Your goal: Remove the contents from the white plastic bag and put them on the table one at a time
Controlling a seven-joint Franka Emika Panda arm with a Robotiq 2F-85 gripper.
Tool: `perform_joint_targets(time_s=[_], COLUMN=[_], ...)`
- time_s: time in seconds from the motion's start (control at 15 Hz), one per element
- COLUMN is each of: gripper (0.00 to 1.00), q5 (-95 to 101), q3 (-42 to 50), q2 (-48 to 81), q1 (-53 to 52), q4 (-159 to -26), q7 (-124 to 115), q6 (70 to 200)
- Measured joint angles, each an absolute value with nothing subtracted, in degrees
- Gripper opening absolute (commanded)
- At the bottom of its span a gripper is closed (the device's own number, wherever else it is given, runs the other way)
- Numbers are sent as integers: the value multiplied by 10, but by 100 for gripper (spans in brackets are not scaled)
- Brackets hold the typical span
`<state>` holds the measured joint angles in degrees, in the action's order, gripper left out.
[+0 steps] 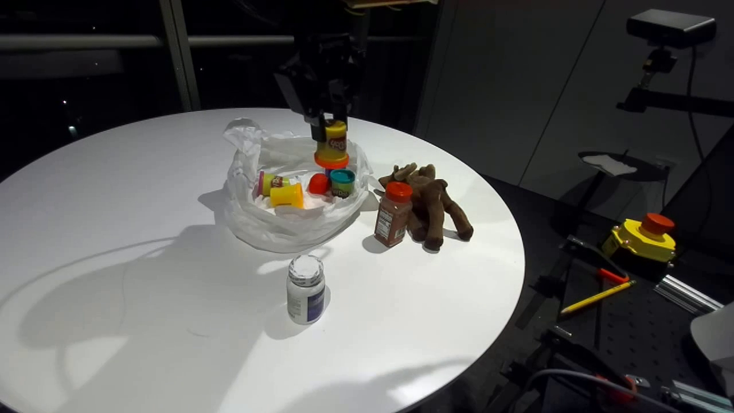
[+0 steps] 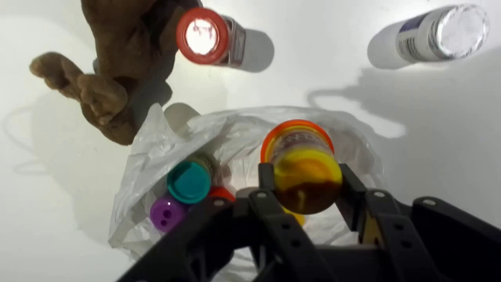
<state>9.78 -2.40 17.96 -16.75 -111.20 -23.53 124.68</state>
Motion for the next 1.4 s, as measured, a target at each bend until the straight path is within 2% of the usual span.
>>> perform_joint_targets(time_s=[0.33, 0.87, 0.93, 1.0, 1.33, 1.4], gripper=[16, 17, 61, 62, 100, 100], q5=[75, 64, 64, 64, 64, 67], q3=[-59, -76, -76, -76, -76, -75], q2=[153, 212, 218, 222, 212, 200], q1=[-167, -167, -167, -167, -167, -168], q4=[-1228, -1304, -1307, -1309, -1306, -1301], q7=[-231, -230, -230, -230, -219, -214], q6=[1277, 1452, 1463, 1471, 1489, 1487])
